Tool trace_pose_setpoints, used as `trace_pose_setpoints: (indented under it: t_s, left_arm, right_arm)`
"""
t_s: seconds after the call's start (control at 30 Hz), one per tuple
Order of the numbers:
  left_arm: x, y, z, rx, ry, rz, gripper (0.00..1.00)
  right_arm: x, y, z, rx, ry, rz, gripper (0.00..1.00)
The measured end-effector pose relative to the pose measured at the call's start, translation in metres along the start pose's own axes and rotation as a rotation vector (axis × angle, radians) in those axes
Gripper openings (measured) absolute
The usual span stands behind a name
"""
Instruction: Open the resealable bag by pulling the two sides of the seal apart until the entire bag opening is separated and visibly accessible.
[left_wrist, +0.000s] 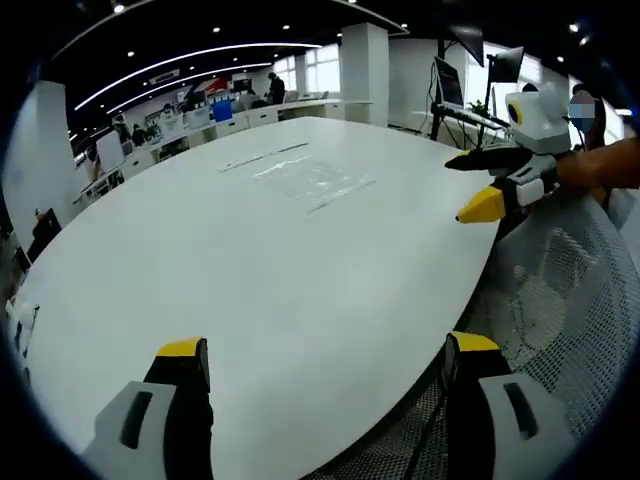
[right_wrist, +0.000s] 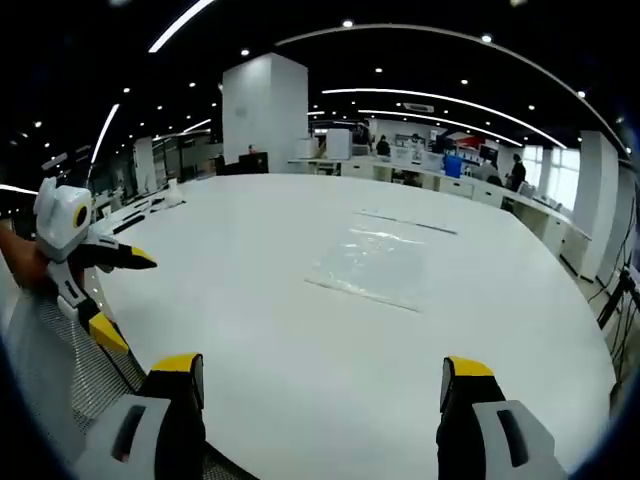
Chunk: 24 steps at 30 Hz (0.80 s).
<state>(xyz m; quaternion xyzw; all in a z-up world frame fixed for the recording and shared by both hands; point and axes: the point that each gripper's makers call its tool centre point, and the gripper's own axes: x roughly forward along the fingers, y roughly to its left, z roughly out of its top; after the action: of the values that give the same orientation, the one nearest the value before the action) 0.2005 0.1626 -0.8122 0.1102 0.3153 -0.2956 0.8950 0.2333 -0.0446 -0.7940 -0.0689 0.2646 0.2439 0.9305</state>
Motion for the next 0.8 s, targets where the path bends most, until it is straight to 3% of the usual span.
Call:
trace_pose_setpoints:
  t_s: [0.27,0.63,0.8]
  left_arm:
    - [-0.0019,-0.001,0.0052,0.01,-0.029,0.003,0.98]
    - [0.0,-0.0008,-0.0021,0.02,0.005,0.009,0.97]
    - [-0.0012,-0.0004,0.0029,0.023,-0.016,0.013,0.97]
  right_arm:
    - [-0.0018,-0.0031,0.0006,-0.009,-0.007,-0.017,0.99]
    - [-0.0013,0.0011,-0.0025,0.003,0.007,0.001,0.98]
    - [-0.0015,0.002,-0.0013,0.007,0.002,0.011,0.98]
